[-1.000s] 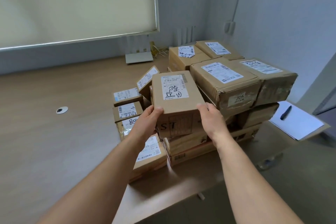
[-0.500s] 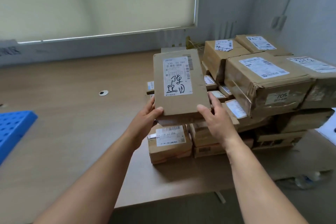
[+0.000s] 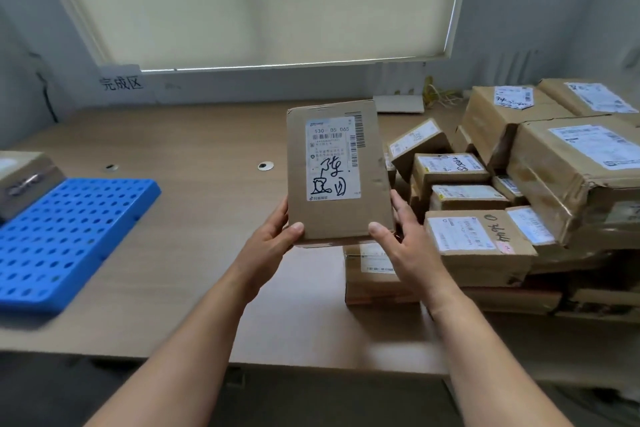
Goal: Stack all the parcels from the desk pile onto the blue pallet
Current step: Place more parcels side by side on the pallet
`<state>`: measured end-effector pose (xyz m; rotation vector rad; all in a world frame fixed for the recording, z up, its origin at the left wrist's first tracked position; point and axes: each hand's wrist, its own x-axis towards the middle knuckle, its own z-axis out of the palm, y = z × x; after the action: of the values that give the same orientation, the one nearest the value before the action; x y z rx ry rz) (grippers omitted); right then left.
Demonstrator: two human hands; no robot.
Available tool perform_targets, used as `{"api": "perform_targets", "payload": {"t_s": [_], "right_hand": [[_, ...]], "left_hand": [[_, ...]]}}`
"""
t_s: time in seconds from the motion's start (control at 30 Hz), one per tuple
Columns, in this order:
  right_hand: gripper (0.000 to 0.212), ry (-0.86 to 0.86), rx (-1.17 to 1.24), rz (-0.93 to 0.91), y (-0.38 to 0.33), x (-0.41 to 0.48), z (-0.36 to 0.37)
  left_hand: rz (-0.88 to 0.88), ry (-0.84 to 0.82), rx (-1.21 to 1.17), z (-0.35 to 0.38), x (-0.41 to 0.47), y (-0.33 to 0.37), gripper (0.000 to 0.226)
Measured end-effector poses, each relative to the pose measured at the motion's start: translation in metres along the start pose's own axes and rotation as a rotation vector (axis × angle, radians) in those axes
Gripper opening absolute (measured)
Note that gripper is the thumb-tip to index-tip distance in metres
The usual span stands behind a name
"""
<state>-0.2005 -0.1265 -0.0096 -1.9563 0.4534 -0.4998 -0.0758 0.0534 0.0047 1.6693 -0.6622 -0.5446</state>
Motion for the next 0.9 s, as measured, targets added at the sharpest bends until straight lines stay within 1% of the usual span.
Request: {"api": "perform_targets", "payload": {"t_s": [0.2,0.37,0.6,0.9], "right_hand": [[0.07,-0.028,0.043,-0.02,-0.023,-0.008,0.056],[0.064,-0.046,0.057,-0.045,-0.052,-0.018,0.117],[0.064,-0.134,0.088,-0.089,-0.102,-0.033,0.223],[0.066,-0.228,0.109,-0.102,-0.146,-0.049,0.355]], "left_hand": [[-0.011,0.069,-0.022,-0.051,-0.027,-0.011,0.052],[-0.01,0.139,-0.036,-0.109,-0.056,-0.021,0.054],[-0.024,0.267,-0.035,-0.211,-0.11,-0.039,0.055],[-0.068,0.404,-0.062,-0.335,-0.174,-0.074,0.054]]}}
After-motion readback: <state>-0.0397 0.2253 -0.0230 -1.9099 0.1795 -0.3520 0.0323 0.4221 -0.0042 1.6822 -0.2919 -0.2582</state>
